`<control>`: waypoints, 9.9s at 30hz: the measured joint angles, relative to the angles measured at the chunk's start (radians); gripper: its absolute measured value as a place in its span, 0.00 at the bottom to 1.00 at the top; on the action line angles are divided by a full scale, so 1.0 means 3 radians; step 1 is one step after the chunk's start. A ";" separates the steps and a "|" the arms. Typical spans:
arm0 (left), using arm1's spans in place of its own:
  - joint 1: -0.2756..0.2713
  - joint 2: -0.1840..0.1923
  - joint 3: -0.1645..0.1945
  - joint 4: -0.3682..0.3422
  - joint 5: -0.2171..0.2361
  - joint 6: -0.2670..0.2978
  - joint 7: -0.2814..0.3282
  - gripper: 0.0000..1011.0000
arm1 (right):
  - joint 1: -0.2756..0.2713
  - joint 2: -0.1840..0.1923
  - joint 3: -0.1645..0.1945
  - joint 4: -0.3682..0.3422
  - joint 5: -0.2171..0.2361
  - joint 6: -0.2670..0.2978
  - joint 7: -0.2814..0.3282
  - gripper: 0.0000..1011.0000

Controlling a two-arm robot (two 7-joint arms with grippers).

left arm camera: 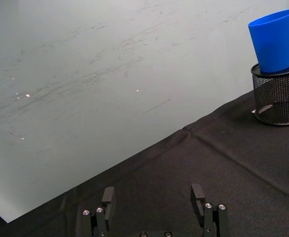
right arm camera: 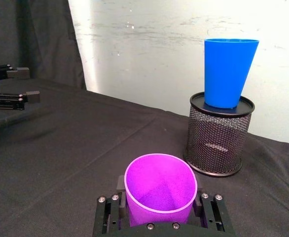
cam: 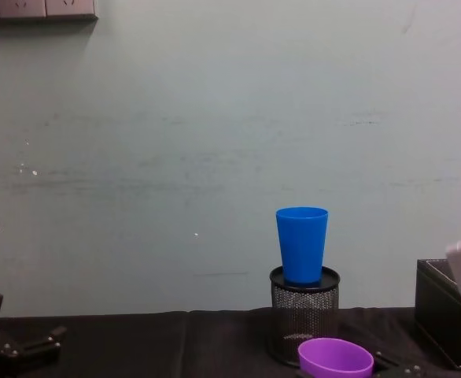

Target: Pick up one cup with a gripper and tap it against the other cup.

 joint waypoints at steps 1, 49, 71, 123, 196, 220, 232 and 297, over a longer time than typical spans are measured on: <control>0.0000 0.0000 0.0000 0.0000 0.0000 0.0000 0.0000 0.99 | -0.0003 -0.0002 0.0006 -0.0006 -0.0006 0.0006 0.0002 0.73; 0.0000 0.0000 0.0000 0.0000 0.0000 0.0000 0.0000 0.99 | -0.0121 0.0177 0.0434 -0.1104 -0.0038 0.0915 0.0134 0.71; 0.0000 0.0000 0.0000 0.0000 0.0000 0.0000 0.0000 0.99 | -0.0118 0.0177 0.0431 -0.1100 -0.0033 0.0901 0.0133 0.71; 0.0000 0.0000 0.0000 0.0000 0.0000 0.0000 0.0000 0.99 | -0.0118 0.0177 0.0431 -0.1100 -0.0033 0.0901 0.0132 0.71; 0.0000 0.0000 0.0000 0.0000 0.0000 0.0000 0.0000 0.99 | -0.0118 0.0177 0.0431 -0.1100 -0.0033 0.0901 0.0133 0.71; 0.0000 0.0000 0.0000 0.0000 0.0000 0.0000 0.0000 0.99 | -0.0118 0.0177 0.0431 -0.1100 -0.0033 0.0901 0.0133 0.71; 0.0000 0.0000 0.0000 0.0000 0.0000 0.0000 0.0000 0.99 | -0.0118 0.0177 0.0431 -0.1100 -0.0033 0.0901 0.0133 0.71; 0.0000 0.0000 0.0000 0.0000 0.0000 0.0000 0.0000 0.99 | -0.0118 0.0177 0.0431 -0.1100 -0.0033 0.0901 0.0133 0.71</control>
